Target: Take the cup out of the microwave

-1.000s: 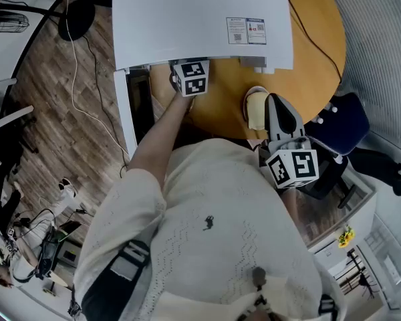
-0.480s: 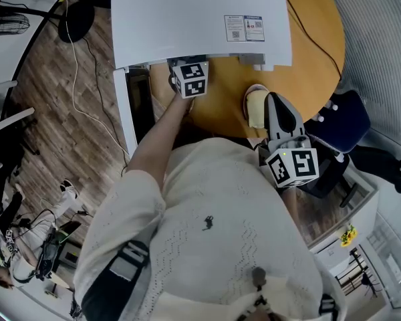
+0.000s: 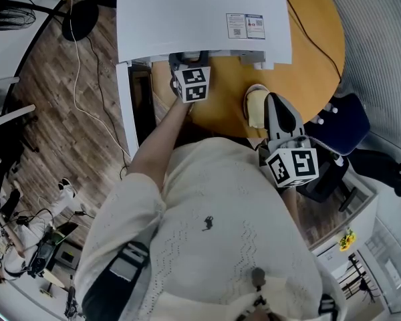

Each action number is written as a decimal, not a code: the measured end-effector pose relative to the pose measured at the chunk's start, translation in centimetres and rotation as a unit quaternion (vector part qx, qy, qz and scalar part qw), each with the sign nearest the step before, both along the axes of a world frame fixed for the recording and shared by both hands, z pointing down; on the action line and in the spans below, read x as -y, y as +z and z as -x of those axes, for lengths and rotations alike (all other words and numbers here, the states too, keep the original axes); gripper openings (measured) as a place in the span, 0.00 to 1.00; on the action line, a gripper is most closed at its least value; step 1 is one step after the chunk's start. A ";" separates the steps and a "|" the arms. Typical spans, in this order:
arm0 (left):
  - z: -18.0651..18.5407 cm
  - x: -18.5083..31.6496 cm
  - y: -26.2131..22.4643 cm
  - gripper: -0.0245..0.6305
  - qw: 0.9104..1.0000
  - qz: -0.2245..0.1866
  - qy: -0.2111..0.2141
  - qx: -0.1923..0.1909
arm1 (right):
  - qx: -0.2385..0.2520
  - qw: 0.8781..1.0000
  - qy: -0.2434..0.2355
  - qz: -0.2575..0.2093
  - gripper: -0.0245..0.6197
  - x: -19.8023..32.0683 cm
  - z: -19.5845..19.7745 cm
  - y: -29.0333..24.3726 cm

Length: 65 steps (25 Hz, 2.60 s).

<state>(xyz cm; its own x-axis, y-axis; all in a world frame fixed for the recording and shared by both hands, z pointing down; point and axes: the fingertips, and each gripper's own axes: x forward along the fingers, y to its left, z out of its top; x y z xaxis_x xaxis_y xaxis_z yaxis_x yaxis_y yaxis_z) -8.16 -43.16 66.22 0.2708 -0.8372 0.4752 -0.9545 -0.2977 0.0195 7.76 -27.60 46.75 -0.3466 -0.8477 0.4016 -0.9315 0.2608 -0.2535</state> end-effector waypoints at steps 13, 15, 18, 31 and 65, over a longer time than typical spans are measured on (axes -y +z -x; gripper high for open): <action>-0.8 -3.5 -1.3 0.48 1.000 -0.002 0.007 -0.002 | 0.007 1.000 -0.015 -0.009 0.05 -1.8 -0.4 -0.5; -0.8 -4.1 -1.2 0.48 1.000 0.001 0.009 -0.002 | 0.008 1.000 -0.019 -0.011 0.05 -2.0 -0.3 -0.5; -0.8 -5.1 -1.2 0.48 1.000 0.004 0.010 -0.002 | 0.010 1.000 -0.027 -0.013 0.05 -2.5 -0.1 -0.4; -1.7 -10.9 -2.1 0.48 1.000 0.006 0.013 -0.002 | 0.017 0.998 -0.053 -0.013 0.05 -5.5 -1.4 -0.2; -7.0 -29.3 -8.3 0.48 0.999 -0.034 -0.030 0.003 | 0.011 0.987 -0.157 -0.017 0.05 -16.9 -5.8 1.6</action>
<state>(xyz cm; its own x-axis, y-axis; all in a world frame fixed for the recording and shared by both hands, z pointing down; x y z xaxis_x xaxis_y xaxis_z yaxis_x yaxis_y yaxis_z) -1.12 -13.91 57.94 0.2169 -0.8821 0.4182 -0.9706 -0.2408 -0.0046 13.57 -10.69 48.39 -0.6026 -0.7102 0.3640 -0.7979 0.5440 -0.2596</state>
